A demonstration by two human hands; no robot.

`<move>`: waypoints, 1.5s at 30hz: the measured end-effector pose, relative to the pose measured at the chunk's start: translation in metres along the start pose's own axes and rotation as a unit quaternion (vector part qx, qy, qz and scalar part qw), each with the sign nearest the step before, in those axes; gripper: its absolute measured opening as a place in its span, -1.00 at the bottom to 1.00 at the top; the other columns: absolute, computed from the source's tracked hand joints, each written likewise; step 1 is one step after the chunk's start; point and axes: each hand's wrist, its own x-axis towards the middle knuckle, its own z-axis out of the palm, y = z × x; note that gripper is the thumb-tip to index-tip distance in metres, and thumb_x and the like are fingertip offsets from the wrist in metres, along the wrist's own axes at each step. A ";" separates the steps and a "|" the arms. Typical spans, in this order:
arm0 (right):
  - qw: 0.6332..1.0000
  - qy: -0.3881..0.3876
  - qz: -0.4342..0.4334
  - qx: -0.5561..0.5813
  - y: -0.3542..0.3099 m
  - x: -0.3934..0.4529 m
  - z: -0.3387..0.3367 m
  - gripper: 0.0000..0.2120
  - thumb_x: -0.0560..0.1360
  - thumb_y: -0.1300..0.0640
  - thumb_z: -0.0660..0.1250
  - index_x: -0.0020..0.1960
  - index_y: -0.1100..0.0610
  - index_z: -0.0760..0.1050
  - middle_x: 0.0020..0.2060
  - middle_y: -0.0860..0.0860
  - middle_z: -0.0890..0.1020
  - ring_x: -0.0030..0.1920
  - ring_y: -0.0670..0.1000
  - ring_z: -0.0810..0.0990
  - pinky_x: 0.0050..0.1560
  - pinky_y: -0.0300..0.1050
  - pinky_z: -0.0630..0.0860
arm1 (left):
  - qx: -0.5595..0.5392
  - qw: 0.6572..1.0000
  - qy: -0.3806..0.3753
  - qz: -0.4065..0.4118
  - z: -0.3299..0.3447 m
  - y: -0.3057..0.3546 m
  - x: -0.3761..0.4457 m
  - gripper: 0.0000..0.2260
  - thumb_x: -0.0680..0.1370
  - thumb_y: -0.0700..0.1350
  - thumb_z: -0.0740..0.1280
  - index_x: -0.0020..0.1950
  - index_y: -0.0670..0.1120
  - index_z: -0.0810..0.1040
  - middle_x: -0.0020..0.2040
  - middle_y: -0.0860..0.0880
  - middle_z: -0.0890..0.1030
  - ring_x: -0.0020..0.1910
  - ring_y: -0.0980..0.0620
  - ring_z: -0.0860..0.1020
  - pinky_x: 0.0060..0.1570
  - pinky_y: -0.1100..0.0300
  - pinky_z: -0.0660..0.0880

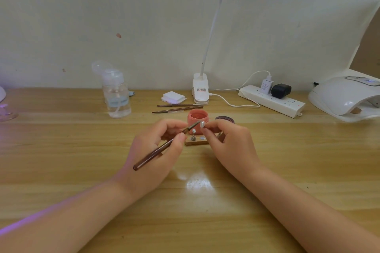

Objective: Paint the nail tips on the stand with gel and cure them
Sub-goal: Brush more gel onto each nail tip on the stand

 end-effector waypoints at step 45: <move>1.000 0.002 0.009 0.006 0.001 0.000 -0.001 -0.93 0.50 0.16 0.41 -0.04 0.07 0.66 -0.15 -0.19 0.67 -0.31 -0.13 0.55 -0.22 -0.08 0.51 | 0.053 0.998 0.000 0.038 0.002 -0.001 0.001 -0.85 0.55 0.05 0.23 0.06 0.19 0.56 -0.06 0.19 0.63 0.02 0.12 0.56 -0.01 0.38 0.40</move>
